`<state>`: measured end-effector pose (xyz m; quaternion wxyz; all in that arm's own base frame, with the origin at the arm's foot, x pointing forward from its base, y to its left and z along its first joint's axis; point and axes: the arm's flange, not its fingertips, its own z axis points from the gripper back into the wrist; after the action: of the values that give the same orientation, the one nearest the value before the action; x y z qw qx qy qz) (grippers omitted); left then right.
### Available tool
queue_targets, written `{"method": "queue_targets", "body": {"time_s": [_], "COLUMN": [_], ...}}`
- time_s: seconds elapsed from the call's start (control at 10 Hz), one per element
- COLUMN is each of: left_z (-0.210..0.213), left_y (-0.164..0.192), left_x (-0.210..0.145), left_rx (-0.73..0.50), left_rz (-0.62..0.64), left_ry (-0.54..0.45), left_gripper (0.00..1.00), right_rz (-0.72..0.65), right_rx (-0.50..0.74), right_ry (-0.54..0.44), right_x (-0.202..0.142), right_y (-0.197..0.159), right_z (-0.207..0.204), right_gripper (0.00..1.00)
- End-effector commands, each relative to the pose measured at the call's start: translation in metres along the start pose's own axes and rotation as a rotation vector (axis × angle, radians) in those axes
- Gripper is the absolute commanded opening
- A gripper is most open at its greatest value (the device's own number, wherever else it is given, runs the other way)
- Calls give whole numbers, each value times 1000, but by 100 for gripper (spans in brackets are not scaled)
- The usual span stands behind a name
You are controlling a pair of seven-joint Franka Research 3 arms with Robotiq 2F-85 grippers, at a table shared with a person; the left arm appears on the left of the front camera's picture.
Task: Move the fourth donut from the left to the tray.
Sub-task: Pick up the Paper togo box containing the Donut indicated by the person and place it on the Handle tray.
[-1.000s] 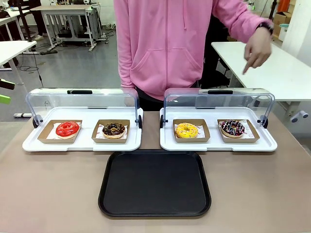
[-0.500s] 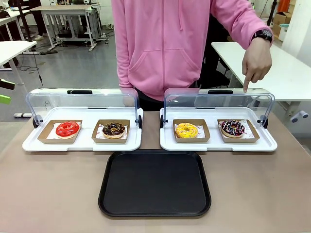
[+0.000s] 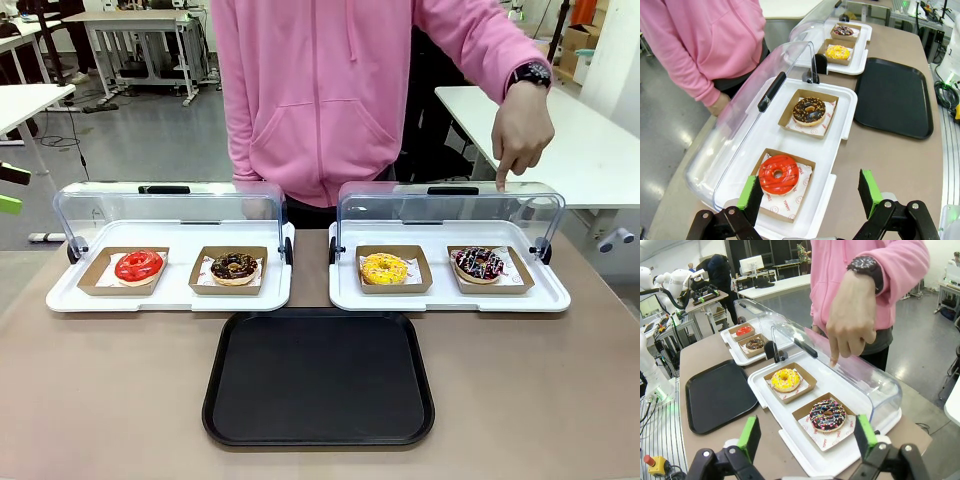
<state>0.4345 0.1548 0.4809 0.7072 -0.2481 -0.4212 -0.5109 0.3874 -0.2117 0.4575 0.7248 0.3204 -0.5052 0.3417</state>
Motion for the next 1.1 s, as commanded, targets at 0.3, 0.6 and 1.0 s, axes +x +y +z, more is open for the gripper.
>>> {"method": "queue_targets", "body": {"time_s": [0.3, 0.6, 1.0], "left_z": [2, 2, 2], "left_y": [0, 0, 0], "left_x": [3, 3, 3], "left_rx": [-5, -5, -5], "left_rz": [7, 7, 7], "left_ry": [9, 9, 9], "left_gripper": [100, 100, 100], "right_rz": [-4, -4, 0], "right_rx": [1, 1, 0], "right_ry": [-6, -6, 0], "right_x": [3, 3, 0], "right_y": [1, 1, 0], "right_z": [0, 0, 0], "right_gripper": [100, 100, 100]}}
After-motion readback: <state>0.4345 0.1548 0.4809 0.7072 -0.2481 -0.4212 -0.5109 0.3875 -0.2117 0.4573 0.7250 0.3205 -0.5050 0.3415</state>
